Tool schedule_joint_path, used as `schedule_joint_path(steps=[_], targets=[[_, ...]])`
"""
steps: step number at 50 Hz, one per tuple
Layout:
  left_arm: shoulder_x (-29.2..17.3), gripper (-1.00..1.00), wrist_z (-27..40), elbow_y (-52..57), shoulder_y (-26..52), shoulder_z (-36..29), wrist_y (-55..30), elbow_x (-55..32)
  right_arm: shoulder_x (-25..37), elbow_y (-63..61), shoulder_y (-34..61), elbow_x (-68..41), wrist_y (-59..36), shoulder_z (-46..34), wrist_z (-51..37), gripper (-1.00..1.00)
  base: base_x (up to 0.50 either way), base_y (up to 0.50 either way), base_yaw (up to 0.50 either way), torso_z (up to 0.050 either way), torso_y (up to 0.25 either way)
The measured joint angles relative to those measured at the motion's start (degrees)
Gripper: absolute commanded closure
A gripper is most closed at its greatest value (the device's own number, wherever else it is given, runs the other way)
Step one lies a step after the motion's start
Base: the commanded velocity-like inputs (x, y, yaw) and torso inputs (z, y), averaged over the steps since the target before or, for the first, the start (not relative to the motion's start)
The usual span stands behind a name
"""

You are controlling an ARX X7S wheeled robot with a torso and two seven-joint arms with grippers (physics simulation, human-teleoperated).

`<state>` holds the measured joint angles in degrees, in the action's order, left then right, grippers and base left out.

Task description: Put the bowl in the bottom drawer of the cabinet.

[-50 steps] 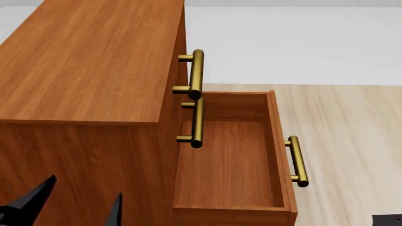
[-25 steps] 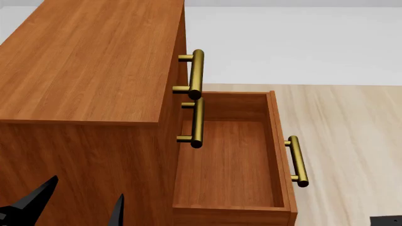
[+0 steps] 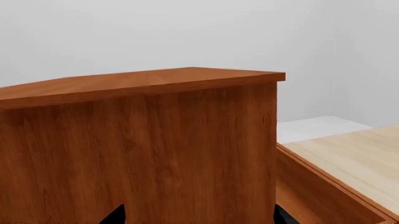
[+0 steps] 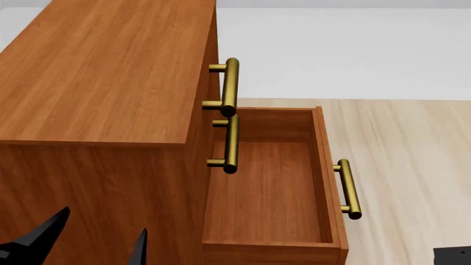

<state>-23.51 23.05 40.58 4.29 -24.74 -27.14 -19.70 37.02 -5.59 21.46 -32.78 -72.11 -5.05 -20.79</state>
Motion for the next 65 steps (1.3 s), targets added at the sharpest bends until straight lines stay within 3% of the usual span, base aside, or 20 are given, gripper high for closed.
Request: schedule_joint_path(steps=[25,26,48,65], targets=[[-0.2,-1.0,0.3,-0.3,-0.1,-0.6,0.4,0.0,-0.6,5.9,1.6,1.1,3.0,-2.9,2.2,-1.0,0.0,0.0,0.0,0.0,0.0],[-0.2,-1.0,0.3,-0.3,-0.1,-0.6,0.4,0.0,-0.6,6.0,1.6,1.1,3.0,-2.9,2.3,1.0,0.0,0.0,0.0,0.0,0.0],[-0.4,-1.0,0.5,-0.1,0.2,-1.0,0.1,-0.3,-0.2,6.3,1.4,0.6,3.4,-2.0,2.7,1.0,0.0,0.0,0.0,0.0,0.0],[-0.6,-1.0,0.6,-0.4,-0.1,-1.4,0.8,-0.3,1.2,-1.6,1.1,-3.5,-3.4,-0.5,0.6,1.0,0.0,0.0,0.0,0.0,0.0]])
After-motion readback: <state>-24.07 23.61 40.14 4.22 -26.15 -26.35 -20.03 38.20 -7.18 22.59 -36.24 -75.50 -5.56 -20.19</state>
